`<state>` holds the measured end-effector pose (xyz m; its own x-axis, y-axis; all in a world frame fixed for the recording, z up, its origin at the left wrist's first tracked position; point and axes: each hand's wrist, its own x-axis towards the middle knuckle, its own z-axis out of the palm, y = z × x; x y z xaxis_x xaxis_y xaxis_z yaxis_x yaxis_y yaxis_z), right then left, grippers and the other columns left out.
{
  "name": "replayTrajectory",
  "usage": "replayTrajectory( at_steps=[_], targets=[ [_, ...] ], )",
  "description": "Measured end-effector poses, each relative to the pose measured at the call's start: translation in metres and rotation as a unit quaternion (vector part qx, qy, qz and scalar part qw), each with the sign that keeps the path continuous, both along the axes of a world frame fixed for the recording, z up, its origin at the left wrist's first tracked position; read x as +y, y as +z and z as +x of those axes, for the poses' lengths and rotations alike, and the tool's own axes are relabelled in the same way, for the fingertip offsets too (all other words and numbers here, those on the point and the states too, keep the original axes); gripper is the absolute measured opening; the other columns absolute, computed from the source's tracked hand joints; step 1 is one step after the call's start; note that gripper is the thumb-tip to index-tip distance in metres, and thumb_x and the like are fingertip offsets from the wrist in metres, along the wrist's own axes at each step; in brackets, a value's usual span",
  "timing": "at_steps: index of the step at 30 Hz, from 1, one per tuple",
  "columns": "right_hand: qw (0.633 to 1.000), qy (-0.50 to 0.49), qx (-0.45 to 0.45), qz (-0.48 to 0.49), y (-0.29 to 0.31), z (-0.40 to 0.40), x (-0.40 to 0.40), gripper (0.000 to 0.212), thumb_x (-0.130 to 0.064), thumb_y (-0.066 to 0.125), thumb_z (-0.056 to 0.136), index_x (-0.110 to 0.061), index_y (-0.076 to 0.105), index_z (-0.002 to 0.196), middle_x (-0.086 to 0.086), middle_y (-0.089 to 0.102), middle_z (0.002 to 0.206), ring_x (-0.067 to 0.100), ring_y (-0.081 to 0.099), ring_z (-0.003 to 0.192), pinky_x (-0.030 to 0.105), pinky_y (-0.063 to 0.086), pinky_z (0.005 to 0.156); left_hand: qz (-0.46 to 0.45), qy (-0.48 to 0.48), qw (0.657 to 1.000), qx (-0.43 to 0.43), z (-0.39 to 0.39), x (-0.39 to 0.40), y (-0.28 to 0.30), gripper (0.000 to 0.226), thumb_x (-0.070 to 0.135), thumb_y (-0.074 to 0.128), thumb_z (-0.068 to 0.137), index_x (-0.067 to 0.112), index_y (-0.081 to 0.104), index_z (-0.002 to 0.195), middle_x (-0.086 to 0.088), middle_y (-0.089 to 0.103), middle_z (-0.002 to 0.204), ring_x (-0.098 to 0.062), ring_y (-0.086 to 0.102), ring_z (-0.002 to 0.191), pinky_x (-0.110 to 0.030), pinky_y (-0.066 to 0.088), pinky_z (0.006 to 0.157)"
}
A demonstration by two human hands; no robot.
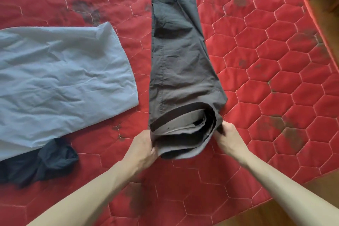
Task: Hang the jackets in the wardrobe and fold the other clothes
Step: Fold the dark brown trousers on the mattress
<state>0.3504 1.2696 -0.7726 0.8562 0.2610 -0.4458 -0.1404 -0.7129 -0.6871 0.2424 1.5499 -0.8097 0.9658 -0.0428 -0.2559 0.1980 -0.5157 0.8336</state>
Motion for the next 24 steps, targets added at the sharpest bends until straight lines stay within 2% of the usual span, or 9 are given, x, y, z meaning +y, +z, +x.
replayTrajectory(
  at_steps=[2, 4, 6, 8, 10, 12, 14, 18, 24],
  targets=[
    [0.999, -0.041, -0.016, 0.026, -0.007, 0.002, 0.004, 0.029, -0.021, 0.067, 0.101, -0.024, 0.055, 0.075, -0.02, 0.051, 0.065, 0.0, 0.036, 0.063, 0.027, 0.039, 0.06, -0.007, 0.068, 0.996, 0.061, 0.01, -0.005, -0.002, 0.042, 0.046, 0.039, 0.098, 0.018, 0.069, 0.089, -0.003, 0.072, 0.08, -0.023, 0.065, 0.073, -0.037, 0.052, 0.071],
    [0.997, -0.063, -0.025, 0.045, -0.01, 0.006, 0.009, 0.026, -0.028, 0.064, 0.103, -0.036, 0.056, 0.079, -0.026, 0.057, 0.066, -0.001, 0.043, 0.061, 0.019, 0.037, 0.058, 0.027, 0.114, 0.991, 0.063, 0.021, -0.01, 0.003, 0.068, 0.066, 0.02, 0.099, 0.017, 0.041, 0.056, 0.001, 0.041, 0.047, -0.02, 0.037, 0.047, -0.036, 0.033, 0.052],
    [0.996, -0.068, -0.028, 0.05, -0.012, 0.011, 0.011, 0.018, -0.038, 0.059, 0.106, -0.042, 0.059, 0.088, -0.029, 0.063, 0.074, -0.005, 0.052, 0.067, 0.017, 0.041, 0.062, 0.059, 0.13, 0.988, 0.066, 0.031, -0.015, 0.012, 0.074, 0.081, 0.002, 0.093, 0.024, 0.029, 0.055, 0.007, 0.031, 0.046, -0.023, 0.032, 0.047, -0.037, 0.024, 0.052],
    [0.995, -0.085, -0.035, 0.05, -0.016, 0.019, 0.008, 0.013, -0.044, 0.055, 0.106, -0.037, 0.065, 0.103, -0.026, 0.068, 0.082, -0.009, 0.059, 0.077, 0.017, 0.044, 0.068, 0.048, 0.148, 0.984, 0.083, 0.039, -0.023, 0.015, 0.076, 0.086, 0.002, 0.091, 0.025, 0.037, 0.06, 0.005, 0.043, 0.051, -0.021, 0.042, 0.051, -0.038, 0.029, 0.056],
    [0.992, -0.11, -0.04, 0.037, -0.021, 0.03, 0.004, 0.025, -0.047, 0.051, 0.107, -0.029, 0.067, 0.114, -0.015, 0.072, 0.091, 0.0, 0.064, 0.084, 0.029, 0.048, 0.076, 0.02, 0.169, 0.98, 0.102, 0.047, -0.031, 0.019, 0.068, 0.089, 0.016, 0.091, 0.032, 0.051, 0.075, 0.003, 0.062, 0.064, -0.016, 0.057, 0.062, -0.036, 0.039, 0.062],
    [0.99, -0.128, -0.062, 0.006, -0.029, 0.04, -0.004, 0.026, -0.042, 0.048, 0.109, -0.021, 0.06, 0.098, -0.003, 0.067, 0.08, 0.026, 0.06, 0.078, 0.049, 0.046, 0.074, 0.022, 0.17, 0.98, 0.105, 0.056, -0.041, 0.02, 0.044, 0.079, 0.043, 0.093, 0.037, 0.056, 0.097, 0.007, 0.072, 0.078, -0.016, 0.067, 0.075, -0.038, 0.05, 0.071],
    [0.985, -0.15, -0.075, -0.033, -0.035, 0.045, -0.013, 0.032, -0.035, 0.049, 0.11, -0.019, 0.044, 0.082, 0.001, 0.054, 0.067, 0.038, 0.046, 0.07, 0.053, 0.04, 0.068, 0.026, 0.174, 0.978, 0.108, 0.068, -0.052, 0.016, 0.026, 0.051, 0.06, 0.098, 0.027, 0.051, 0.099, 0.006, 0.073, 0.082, -0.023, 0.07, 0.08, -0.045, 0.054, 0.077],
    [0.97, -0.203, -0.107, -0.081, -0.041, 0.047, -0.016, 0.031, -0.031, 0.051, 0.108, -0.013, 0.048, 0.084, 0.019, 0.062, 0.072, 0.046, 0.056, 0.071, 0.05, 0.039, 0.065, 0.051, 0.187, 0.97, 0.149, 0.091, -0.068, 0.008, 0.015, 0.029, 0.05, 0.107, 0.022, 0.04, 0.098, -0.013, 0.066, 0.081, -0.045, 0.062, 0.086, -0.051, 0.049, 0.079],
    [0.957, -0.235, -0.108, -0.131, -0.047, 0.044, -0.008, 0.029, -0.039, 0.054, 0.106, -0.014, 0.059, 0.093, 0.023, 0.071, 0.083, 0.049, 0.065, 0.079, 0.045, 0.04, 0.065, 0.13, 0.254, 0.948, 0.138, 0.092, -0.088, 0.004, 0.017, 0.019, 0.049, 0.101, 0.018, 0.038, 0.088, -0.017, 0.057, 0.065, -0.048, 0.057, 0.071, -0.047, 0.035, 0.063]
  ],
)
